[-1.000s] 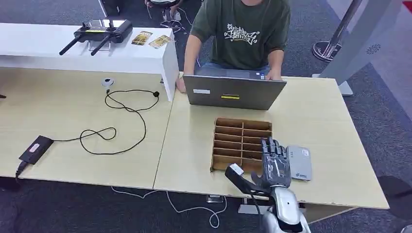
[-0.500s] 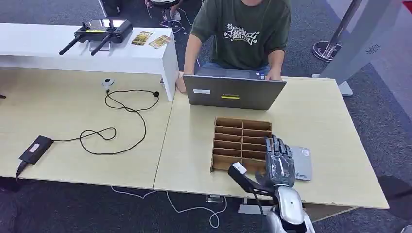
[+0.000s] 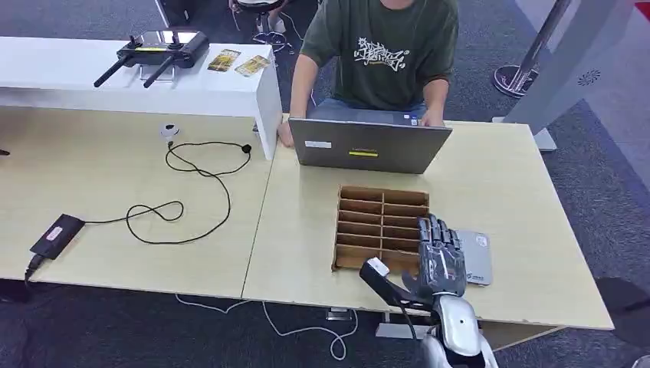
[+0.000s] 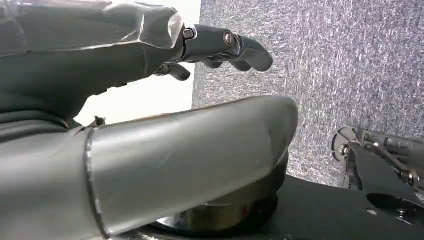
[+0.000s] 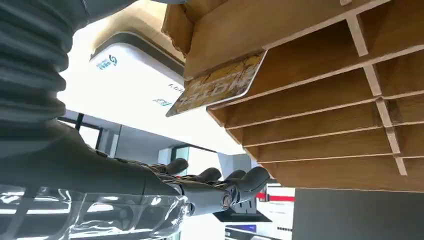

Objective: Pass the card to the sensor for recognition and then transmit it.

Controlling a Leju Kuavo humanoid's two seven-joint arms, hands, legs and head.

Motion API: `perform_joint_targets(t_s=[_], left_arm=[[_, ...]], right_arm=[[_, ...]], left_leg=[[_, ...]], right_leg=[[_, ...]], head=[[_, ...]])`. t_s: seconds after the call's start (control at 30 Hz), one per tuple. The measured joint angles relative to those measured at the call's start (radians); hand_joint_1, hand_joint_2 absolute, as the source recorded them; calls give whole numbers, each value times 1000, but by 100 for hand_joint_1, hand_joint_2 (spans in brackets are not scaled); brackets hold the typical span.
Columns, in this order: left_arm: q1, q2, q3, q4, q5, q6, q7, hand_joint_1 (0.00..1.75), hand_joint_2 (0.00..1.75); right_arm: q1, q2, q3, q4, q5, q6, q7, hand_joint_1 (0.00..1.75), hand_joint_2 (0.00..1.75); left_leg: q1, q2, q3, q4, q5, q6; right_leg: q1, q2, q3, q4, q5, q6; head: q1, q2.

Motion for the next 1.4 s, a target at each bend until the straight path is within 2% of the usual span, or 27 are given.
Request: perform_joint_targets(t_s=[0.77,0.8,0.83,0.87,0.9,0.93,1.2,1.27,1.4], left_arm=[[-1,0,-48,0,-26,0,6,0,0],[-1,1,-48,0,-27,0,6,0,0],[-1,1,-48,0,-30,0,6,0,0],[-1,0,-49,0,-31,0,6,0,0],[-1,1,-50,0,-32,0,6,0,0],[-1,1,-52,0,-34,0,8,0,0],[-1,4,-66,0,-37,0,9,0,0],[-1,6,-69,0,-40,0,9,0,0],[-1,8,-73,0,-53,0,9,0,0]], right_arm=[[4,-11,1,0,-4,6,-6,0,175],[5,-11,2,0,-4,6,-6,14,175],[6,-11,2,0,-4,6,-6,72,175],[7,-12,2,0,-4,6,-6,148,175],[8,-12,2,0,-4,6,-6,148,175],[8,-12,2,-1,-4,6,-6,169,175],[11,-13,2,-8,-3,6,-6,169,175],[11,-15,2,-9,-3,6,-6,159,175],[12,-15,2,-12,-4,4,-7,152,175]], left_leg=[[0,0,0,0,0,0],[0,0,0,0,0,0],[0,0,0,0,0,0],[0,0,0,0,0,0],[0,0,0,0,0,0],[0,0,0,0,0,0],[0,0,0,0,0,0],[0,0,0,0,0,0],[0,0,0,0,0,0]], right_leg=[[0,0,0,0,0,0],[0,0,0,0,0,0],[0,0,0,0,0,0],[0,0,0,0,0,0],[0,0,0,0,0,0],[0,0,0,0,0,0],[0,0,0,0,0,0],[0,0,0,0,0,0],[0,0,0,0,0,0]], head=[[0,0],[0,0],[0,0],[0,0],[0,0],[0,0],[1,0],[0,0],[0,0]])
